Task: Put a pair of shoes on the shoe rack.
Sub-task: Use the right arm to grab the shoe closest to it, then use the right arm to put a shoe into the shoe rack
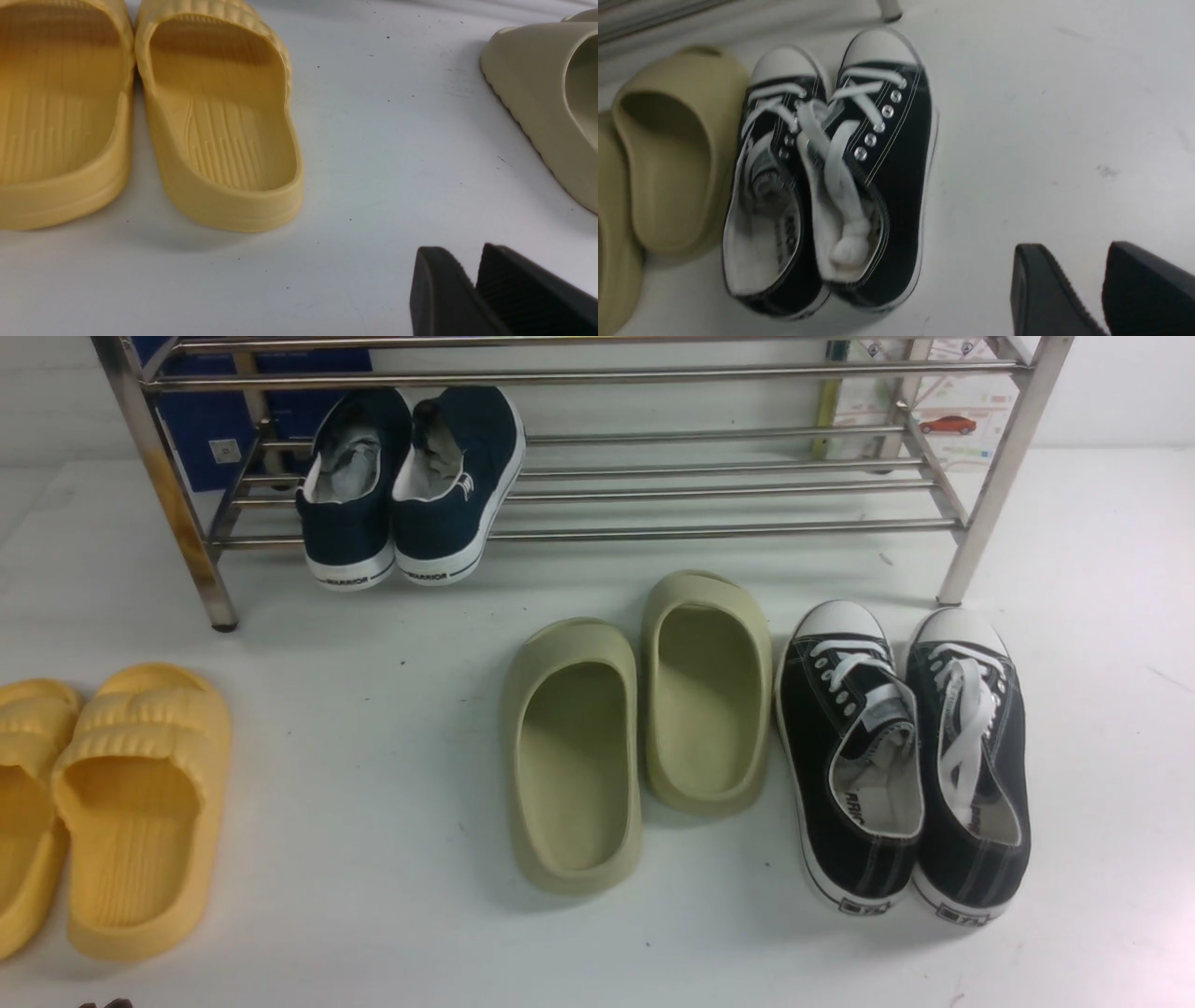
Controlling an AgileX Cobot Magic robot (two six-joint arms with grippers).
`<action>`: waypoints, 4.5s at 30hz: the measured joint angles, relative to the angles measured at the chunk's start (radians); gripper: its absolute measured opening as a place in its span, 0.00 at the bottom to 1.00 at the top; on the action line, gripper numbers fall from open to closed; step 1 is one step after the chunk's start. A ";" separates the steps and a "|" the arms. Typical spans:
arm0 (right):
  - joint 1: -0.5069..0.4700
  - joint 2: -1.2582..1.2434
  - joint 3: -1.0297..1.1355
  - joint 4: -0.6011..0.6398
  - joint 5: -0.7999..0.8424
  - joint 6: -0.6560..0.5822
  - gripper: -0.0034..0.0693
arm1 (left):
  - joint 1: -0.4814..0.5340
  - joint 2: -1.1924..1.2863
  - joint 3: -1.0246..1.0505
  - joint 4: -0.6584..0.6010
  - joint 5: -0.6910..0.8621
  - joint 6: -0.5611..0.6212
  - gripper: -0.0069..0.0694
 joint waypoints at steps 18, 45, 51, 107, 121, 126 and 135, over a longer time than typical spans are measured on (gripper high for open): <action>0.384 0.659 -0.416 0.218 0.162 -0.406 0.75 | 0.000 0.000 0.000 0.000 0.000 0.000 0.30; 0.489 0.830 -0.552 0.012 0.183 -0.387 0.09 | 0.000 0.000 0.000 0.000 0.000 0.000 0.33; 0.489 0.817 -0.671 0.012 0.191 -0.422 0.09 | 0.000 0.000 0.000 0.000 0.000 0.000 0.33; 0.334 1.494 -1.521 0.099 0.326 -0.525 0.36 | 0.000 0.000 0.000 0.000 0.000 0.001 0.38; 0.331 1.402 -1.529 0.088 0.383 -0.516 0.52 | 0.000 0.000 0.000 0.000 0.000 0.001 0.39; 0.331 1.341 -1.528 0.108 0.504 -0.488 0.51 | 0.000 0.000 0.000 0.000 0.000 0.001 0.40; 0.331 1.315 -1.333 0.114 0.560 -0.457 0.07 | 0.000 0.000 0.000 0.000 0.000 0.001 0.40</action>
